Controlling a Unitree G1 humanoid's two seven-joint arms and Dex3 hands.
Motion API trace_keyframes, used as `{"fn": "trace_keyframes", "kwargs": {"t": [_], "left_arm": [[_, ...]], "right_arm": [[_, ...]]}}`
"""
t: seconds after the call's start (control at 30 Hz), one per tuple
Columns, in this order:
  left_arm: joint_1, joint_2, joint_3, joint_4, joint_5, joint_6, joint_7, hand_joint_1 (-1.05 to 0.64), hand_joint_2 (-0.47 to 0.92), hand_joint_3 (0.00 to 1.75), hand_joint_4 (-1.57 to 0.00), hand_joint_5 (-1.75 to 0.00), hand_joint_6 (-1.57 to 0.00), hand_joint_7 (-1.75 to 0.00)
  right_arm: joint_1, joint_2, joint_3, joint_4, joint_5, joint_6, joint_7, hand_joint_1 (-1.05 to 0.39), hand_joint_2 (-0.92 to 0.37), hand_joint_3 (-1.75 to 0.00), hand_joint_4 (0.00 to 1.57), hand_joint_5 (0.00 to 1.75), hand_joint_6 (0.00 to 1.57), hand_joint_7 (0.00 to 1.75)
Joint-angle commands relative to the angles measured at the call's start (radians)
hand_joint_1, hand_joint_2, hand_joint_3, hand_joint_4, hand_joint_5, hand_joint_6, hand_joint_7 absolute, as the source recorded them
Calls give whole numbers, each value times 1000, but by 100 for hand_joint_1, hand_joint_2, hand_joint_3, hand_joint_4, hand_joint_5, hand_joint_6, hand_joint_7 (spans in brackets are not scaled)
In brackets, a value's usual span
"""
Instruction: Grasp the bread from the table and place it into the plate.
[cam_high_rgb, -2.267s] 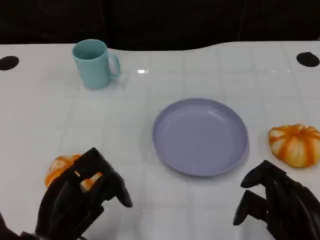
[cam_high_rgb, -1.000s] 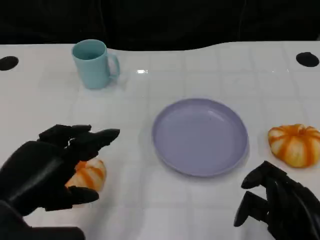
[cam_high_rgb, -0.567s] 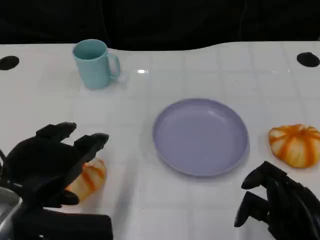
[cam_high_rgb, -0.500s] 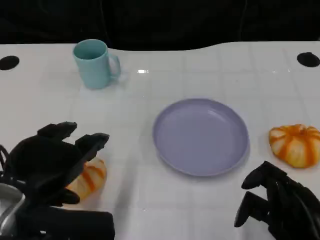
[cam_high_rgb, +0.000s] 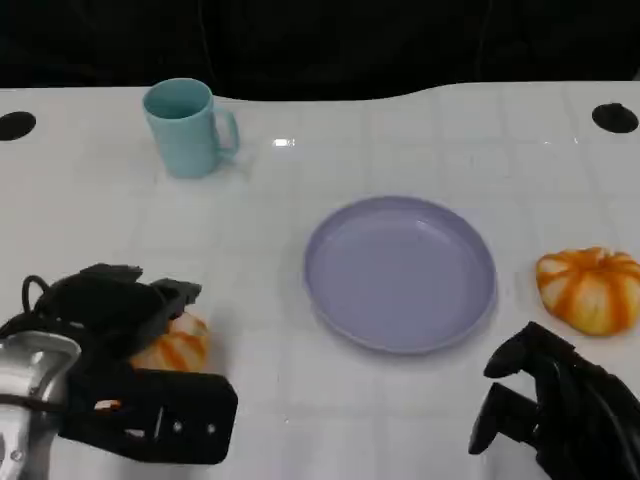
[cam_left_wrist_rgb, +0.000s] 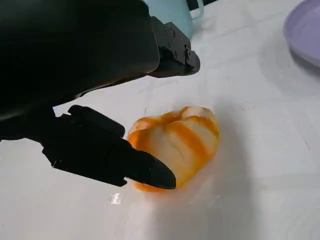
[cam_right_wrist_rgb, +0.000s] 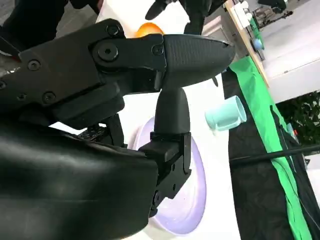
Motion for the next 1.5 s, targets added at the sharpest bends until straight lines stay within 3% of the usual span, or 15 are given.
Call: {"fn": "trace_keyframes", "kwargs": {"t": [0.03, 0.33, 0.63, 0.87, 0.9, 0.93, 0.97, 1.03, 1.07, 1.1, 1.17, 1.27, 1.37, 1.43, 1.5], "left_arm": [[-33, 15, -24, 57, -16, 11, 28, -42, 81, 0, -4, -5, -15, 0], [-128, -30, -98, 298, -42, 27, 116, -45, 80, 0, -3, -4, -14, 0], [-201, -42, -149, 550, -118, -66, 252, -54, 84, 1, -8, -7, -18, -1], [-202, -42, -151, 633, -181, -145, 376, -36, 90, 3, -25, -14, -32, -5], [-201, -47, -144, 648, -192, -169, 420, -27, 91, 10, -45, -26, -44, -9], [-202, -49, -139, 665, -204, -196, 460, -22, 92, 16, -51, -47, -54, -7], [-204, -50, -136, 680, -215, -223, 494, -22, 92, 25, -57, -79, -69, -8], [-212, -50, -133, 710, -234, -266, 538, -23, 92, 31, -60, -108, -82, -12], [-217, -52, -131, 727, -245, -283, 560, -24, 92, 37, -65, -129, -90, -30], [-221, -54, -131, 741, -252, -295, 577, -24, 92, 42, -70, -148, -90, -64], [-227, -57, -130, 760, -263, -314, 607, -26, 91, 45, -75, -167, -87, -101], [-234, -56, -136, 777, -271, -327, 626, -27, 89, 46, -76, -174, -85, -118], [-238, -73, -126, 804, -284, -362, 716, -24, 88, 46, -82, -175, -70, -163], [-238, -90, -102, 815, -322, -370, 726, -24, 89, 47, -84, -175, -67, -172], [-237, -107, -75, 814, -371, -370, 714, -23, 74, 76, -83, -175, -68, -174]], "right_arm": [[6, -10, -12, -15, 11, 3, -1, -53, -92, -48, 61, 175, 38, 169], [9, -13, -12, -17, 3, -1, -1, -53, -92, -47, 62, 175, 38, 170], [14, -11, -10, -24, 4, -1, -2, -53, -92, -47, 62, 175, 38, 169], [12, -16, -10, -20, -2, -7, 2, -53, -92, -48, 62, 175, 38, 169], [12, -16, -10, -19, -3, -10, 3, -53, -92, -48, 62, 175, 38, 169], [11, -17, -11, -19, -4, -11, 3, -53, -92, -49, 62, 175, 38, 169], [11, -16, -11, -20, -4, -10, 2, -53, -92, -49, 62, 175, 38, 169], [13, -13, -11, -21, -2, -8, -1, -53, -92, -49, 62, 175, 38, 169], [13, -12, -11, -23, -1, -5, -4, -53, -92, -49, 62, 175, 38, 169], [14, -11, -11, -25, 0, -2, -6, -53, -92, -48, 62, 175, 38, 169], [14, -9, -10, -27, 3, 3, -9, -53, -92, -48, 62, 175, 38, 169], [14, -8, -10, -28, 4, 5, -9, -53, -92, -48, 62, 175, 38, 169], [12, -14, -9, -20, -2, -3, -2, -54, -92, -48, 61, 175, 37, 169], [10, -12, -8, -13, -6, -11, 0, -53, -92, -48, 61, 175, 38, 168], [9, -10, -9, -9, -5, -12, -1, -53, -92, -48, 62, 175, 38, 168]]}}
